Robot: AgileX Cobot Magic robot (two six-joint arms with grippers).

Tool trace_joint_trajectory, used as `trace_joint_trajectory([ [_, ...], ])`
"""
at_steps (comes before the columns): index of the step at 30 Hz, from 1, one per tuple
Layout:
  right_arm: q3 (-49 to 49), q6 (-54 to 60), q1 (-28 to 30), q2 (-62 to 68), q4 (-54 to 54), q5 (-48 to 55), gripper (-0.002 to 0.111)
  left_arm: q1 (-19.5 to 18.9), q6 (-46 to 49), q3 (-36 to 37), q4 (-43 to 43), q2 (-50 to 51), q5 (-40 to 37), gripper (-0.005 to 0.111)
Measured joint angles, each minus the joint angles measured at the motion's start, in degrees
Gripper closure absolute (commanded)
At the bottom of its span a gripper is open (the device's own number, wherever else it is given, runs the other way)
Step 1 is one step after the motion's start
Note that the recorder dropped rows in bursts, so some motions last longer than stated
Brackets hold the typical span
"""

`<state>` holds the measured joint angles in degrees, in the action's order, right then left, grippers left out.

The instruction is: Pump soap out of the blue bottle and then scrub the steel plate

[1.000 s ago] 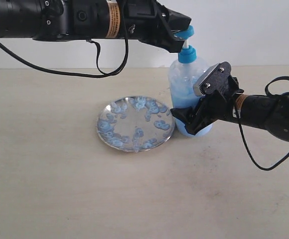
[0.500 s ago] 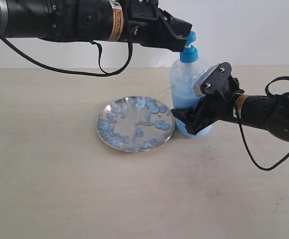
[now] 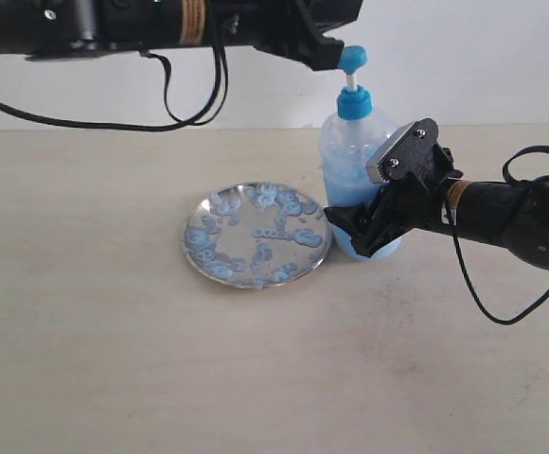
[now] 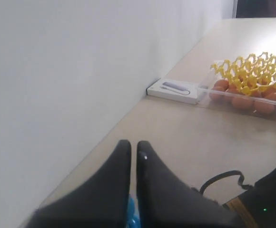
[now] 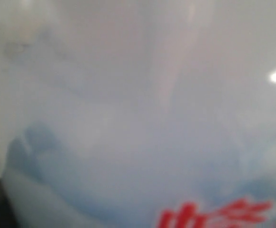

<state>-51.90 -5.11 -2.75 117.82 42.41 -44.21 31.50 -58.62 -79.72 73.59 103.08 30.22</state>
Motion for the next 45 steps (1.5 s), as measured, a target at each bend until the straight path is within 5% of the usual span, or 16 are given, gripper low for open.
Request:
trace_joint_trajectory([
  [2,0.0,0.11,0.0,0.23,-0.13,-0.79,0.104,0.0,2.2,4.37,-1.58,-5.43,0.4,0.103],
  [4,0.0,0.11,0.0,0.46,-0.86,-1.71,0.08,0.0,5.98,10.27,-4.97,-11.2,0.1,0.103],
  [5,0.0,0.11,0.0,0.46,-0.86,-1.82,0.047,0.0,7.25,12.11,-6.33,-12.94,-0.48,0.103],
  [6,0.0,0.11,0.0,0.58,-0.99,-2.08,0.032,0.0,10.04,16.93,-9.06,-17.51,-2.74,0.103],
  [7,0.0,-0.13,0.0,0.58,-1.15,-2.19,0.003,0.0,11.04,19.45,-10.0,-19.86,-4.14,0.103],
  [16,0.32,-4.5,-0.09,-1.76,-6.91,-1.67,0.004,0.0,17.32,46.29,-18.08,-53.65,-27.41,0.103],
  [23,0.51,-16.42,-0.21,-21.25,-1.18,20.18,0.004,0.0,15.15,56.99,-27.07,-73.59,-43.69,0.103],
  [30,0.51,-25.35,-2.11,-44.43,0.13,46.68,0.004,0.0,13.69,61.05,-31.72,-90.66,-51.05,0.103],
  [38,0.51,-23.42,-13.03,-68.1,-3.57,62.57,0.004,0.0,13.69,61.05,-31.6,-99.36,-64.98,0.103],
  [43,0.51,-23.42,-16.96,-81.11,-7.75,68.05,0.005,0.0,13.69,61.05,-31.46,-100.47,-66.62,0.103],
  [45,0.51,-23.42,-17.6,-83.99,-8.88,67.55,0.015,0.0,13.69,61.05,-31.36,-100.47,-66.75,0.103],
])
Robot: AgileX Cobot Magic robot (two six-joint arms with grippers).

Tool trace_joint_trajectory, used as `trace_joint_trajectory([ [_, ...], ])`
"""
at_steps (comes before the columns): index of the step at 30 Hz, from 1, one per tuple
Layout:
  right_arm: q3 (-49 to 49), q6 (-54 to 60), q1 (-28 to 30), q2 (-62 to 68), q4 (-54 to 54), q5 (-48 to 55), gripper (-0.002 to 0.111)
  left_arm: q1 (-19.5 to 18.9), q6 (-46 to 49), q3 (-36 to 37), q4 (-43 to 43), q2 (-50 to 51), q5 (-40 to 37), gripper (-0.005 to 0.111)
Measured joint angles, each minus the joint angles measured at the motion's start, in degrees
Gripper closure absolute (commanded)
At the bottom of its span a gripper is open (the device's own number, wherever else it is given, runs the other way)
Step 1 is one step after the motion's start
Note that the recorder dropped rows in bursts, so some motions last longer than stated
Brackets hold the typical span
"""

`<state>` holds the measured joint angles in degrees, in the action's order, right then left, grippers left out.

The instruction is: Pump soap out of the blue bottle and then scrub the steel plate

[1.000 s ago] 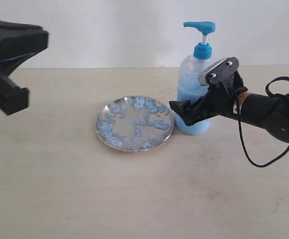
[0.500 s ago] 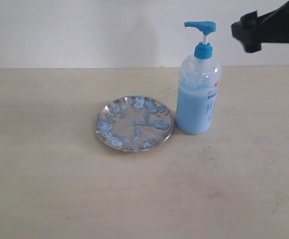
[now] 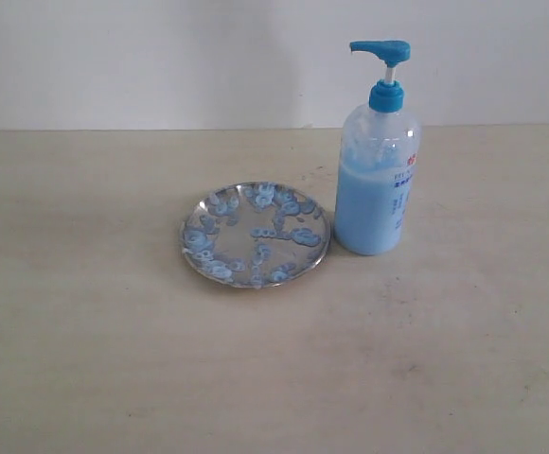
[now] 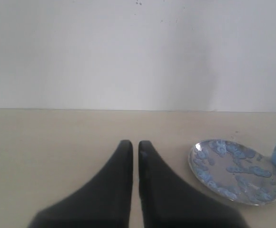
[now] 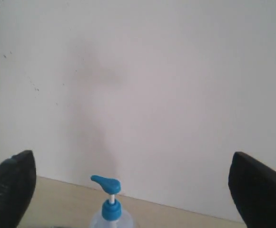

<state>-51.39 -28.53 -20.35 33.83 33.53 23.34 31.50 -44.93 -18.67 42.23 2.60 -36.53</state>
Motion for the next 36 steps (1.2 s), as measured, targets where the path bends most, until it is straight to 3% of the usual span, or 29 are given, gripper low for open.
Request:
trace_joint_trajectory([
  [1,0.0,0.0,-0.13,-0.71,-0.63,-0.26,0.03,0.0,0.0,0.0,0.0,0.0,-0.14,0.103],
  [3,0.0,-1.18,-0.26,-1.62,-2.14,-0.52,0.077,0.0,0.0,0.0,0.0,0.0,-0.27,0.103],
  [4,0.0,-2.23,-0.26,-1.73,-2.79,-0.1,0.108,0.0,0.0,0.0,0.0,0.0,-0.27,0.103],
  [7,0.03,-3.66,-0.26,-1.73,-4.13,2.75,0.099,0.0,0.0,0.0,0.0,0.0,-0.38,0.103],
  [10,0.13,2.8,-0.26,-2.87,-4.24,5.35,0.099,0.0,0.0,0.0,0.0,0.0,-0.38,0.103],
  [15,0.13,31.64,-0.26,-10.34,-5.18,14.06,0.099,0.0,0.0,0.0,0.0,0.0,-0.7,0.103],
  [18,0.13,40.12,-0.26,-16.57,-7.3,23.51,0.099,0.0,0.0,0.0,0.0,0.0,-0.7,0.103],
  [23,3.23,41.2,-0.26,-29.74,-27.87,32.94,0.108,0.0,0.0,0.0,0.0,0.0,-0.7,0.103],
  [26,8.9,39.64,-0.26,-33.77,-42.08,30.02,0.108,0.0,0.0,0.0,-0.15,0.0,-0.74,0.103],
  [29,18.51,45.88,-0.26,-33.51,-54.81,22.33,0.108,0.0,0.0,0.0,-0.27,-0.03,-0.74,0.103],
  [33,33.46,54.91,-0.26,-30.99,-65.73,-1.07,0.108,0.0,0.0,0.0,-0.42,-0.03,-0.74,0.103],
  [36,42.63,53.42,-0.26,-27.65,-67.67,-19.99,0.108,0.0,0.0,0.0,-0.65,-0.03,-0.74,0.103],
])
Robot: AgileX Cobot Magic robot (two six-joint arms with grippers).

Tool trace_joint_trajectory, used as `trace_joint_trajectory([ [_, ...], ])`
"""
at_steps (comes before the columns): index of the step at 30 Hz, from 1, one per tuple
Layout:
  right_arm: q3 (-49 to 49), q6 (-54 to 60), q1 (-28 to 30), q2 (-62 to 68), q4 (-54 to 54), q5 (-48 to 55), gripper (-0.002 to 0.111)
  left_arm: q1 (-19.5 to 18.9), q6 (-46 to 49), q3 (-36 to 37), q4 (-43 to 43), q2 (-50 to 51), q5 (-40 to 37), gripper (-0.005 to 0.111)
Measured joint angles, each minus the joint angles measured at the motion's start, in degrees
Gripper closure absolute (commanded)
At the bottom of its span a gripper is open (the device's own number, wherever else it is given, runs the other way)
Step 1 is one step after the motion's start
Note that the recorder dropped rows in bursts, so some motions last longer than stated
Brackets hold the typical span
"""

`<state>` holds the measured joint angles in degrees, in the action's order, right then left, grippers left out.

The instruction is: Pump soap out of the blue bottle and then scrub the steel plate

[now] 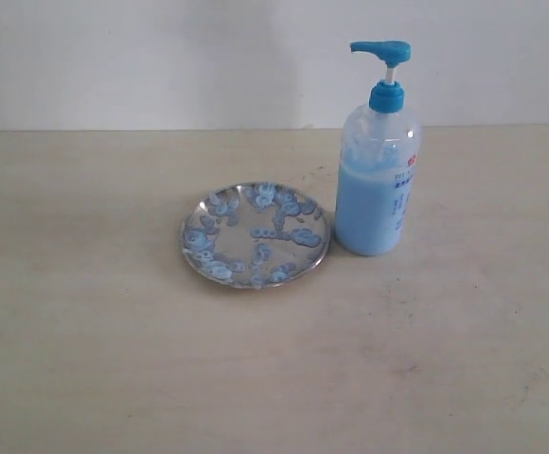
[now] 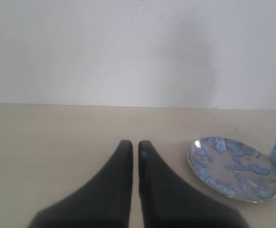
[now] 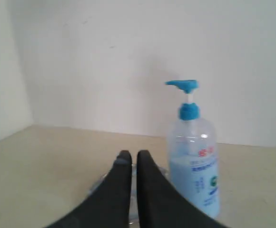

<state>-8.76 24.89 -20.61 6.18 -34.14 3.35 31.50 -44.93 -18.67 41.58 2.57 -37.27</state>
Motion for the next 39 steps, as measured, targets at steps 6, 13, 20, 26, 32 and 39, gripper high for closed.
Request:
trace_joint_trajectory([
  [6,8.46,-4.61,0.21,12.45,-1.78,-5.59,0.108,0.0,0.0,0.0,-2.67,0.0,0.36,0.103],
  [13,8.8,-14.04,0.51,15.26,-2.29,-4.18,0.108,0.0,0.0,0.0,-4.05,1.75,0.67,0.103],
  [20,8.8,-14.49,0.84,14.76,-2.29,-4.18,0.108,0.0,2.18,-6.44,-16.76,39.78,15.16,0.103],
  [26,8.8,-14.49,7.09,12.01,-2.29,-4.18,0.108,0.0,17.08,-29.19,-25.06,74.27,14.99,0.103],
  [32,8.8,-14.49,15.72,5.0,-2.29,-4.18,0.108,0.0,40.21,-54.69,-43.78,98.14,-1.51,0.103],
  [39,8.8,-14.49,18.46,-0.89,-2.29,-4.3,0.108,0.0,50.16,-80.15,-52.64,114.56,-13.85,0.103],
])
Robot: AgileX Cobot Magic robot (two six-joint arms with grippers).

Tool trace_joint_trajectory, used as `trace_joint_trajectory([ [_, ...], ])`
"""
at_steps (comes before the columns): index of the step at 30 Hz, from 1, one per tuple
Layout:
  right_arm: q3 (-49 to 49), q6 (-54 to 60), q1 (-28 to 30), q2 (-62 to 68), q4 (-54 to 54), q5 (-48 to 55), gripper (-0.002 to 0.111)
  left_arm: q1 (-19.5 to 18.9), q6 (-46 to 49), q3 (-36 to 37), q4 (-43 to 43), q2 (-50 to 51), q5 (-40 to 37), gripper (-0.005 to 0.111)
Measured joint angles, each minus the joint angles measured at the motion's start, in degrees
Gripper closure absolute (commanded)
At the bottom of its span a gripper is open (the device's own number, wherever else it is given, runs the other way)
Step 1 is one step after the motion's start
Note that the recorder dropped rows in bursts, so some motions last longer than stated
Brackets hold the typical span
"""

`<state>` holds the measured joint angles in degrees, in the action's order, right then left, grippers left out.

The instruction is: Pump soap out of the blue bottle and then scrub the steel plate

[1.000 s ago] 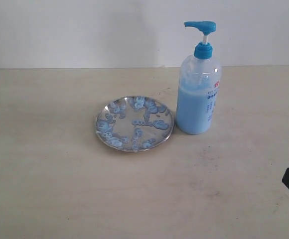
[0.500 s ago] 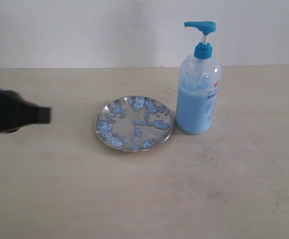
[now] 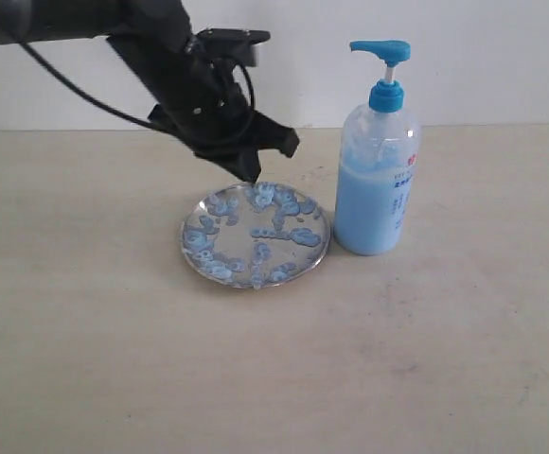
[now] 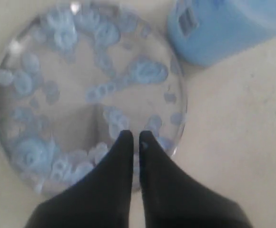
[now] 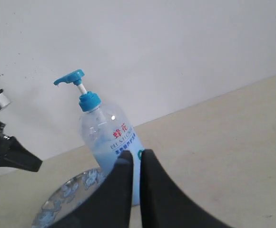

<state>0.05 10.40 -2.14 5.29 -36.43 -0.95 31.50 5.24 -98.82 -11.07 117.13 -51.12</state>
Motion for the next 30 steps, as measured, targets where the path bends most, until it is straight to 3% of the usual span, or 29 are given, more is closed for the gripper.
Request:
trace_joint_trajectory([
  [3,0.0,0.0,0.22,-0.52,0.0,0.0,0.108,0.0,0.7,-11.17,-0.52,9.79,-4.57,0.103],
  [7,0.0,0.0,0.32,-0.52,0.0,0.0,0.108,0.1,5.6,-13.72,3.76,14.08,-17.31,0.103],
  [9,0.0,0.0,0.32,-0.52,0.0,0.0,0.108,0.1,5.42,-13.98,9.61,13.55,-17.93,0.103],
  [11,0.0,0.0,0.32,-0.52,0.0,0.0,0.108,-0.13,8.28,-14.22,4.08,12.95,-9.2,0.103],
  [12,0.0,0.0,0.32,-0.52,0.0,0.0,0.108,-0.13,15.09,-14.46,-8.28,13.56,-3.58,0.103],
  [14,0.0,0.0,0.32,-0.52,0.0,0.0,0.108,0.29,25.04,-14.71,-24.68,16.53,-4.42,0.103],
  [15,0.0,0.0,0.32,-0.52,0.0,0.0,0.108,0.42,26.72,-14.71,-26.29,17.64,-7.29,0.103],
  [16,0.0,0.0,0.32,-0.52,0.0,0.0,0.108,0.42,27.81,-14.71,-24.47,19.3,-14.19,0.103],
  [17,0.0,0.0,0.32,-0.52,0.0,0.0,0.108,0.42,27.18,-14.71,-21.07,19.6,-16.06,0.103],
  [18,0.0,0.0,0.32,-0.52,0.0,0.0,0.108,0.29,24.23,-14.71,-12.42,19.52,-17.57,0.103],
  [20,0.0,0.0,0.32,-0.52,0.0,0.0,0.108,-0.14,18.74,-14.61,-2.21,18.41,-16.9,0.103],
  [22,0.0,0.0,0.32,-0.52,0.0,0.0,0.108,-0.61,13.08,-14.61,3.81,17.27,-10.94,0.103],
  [24,0.0,0.0,0.32,-0.52,0.0,0.0,0.108,-1.25,9.66,-14.61,3.17,16.34,-1.23,0.103],
  [26,0.0,0.0,0.32,-0.52,0.0,0.0,0.108,-1.37,11.8,-14.72,-2.94,16.18,5.23,0.103],
  [28,0.0,0.0,0.32,-0.52,0.0,0.0,0.108,-1.37,18.77,-14.72,-9.89,16.18,4.69,0.103],
  [30,0.0,0.0,0.32,-0.52,0.0,0.0,0.108,-1.26,25.4,-14.72,-12.62,16.55,-1.04,0.103],
])
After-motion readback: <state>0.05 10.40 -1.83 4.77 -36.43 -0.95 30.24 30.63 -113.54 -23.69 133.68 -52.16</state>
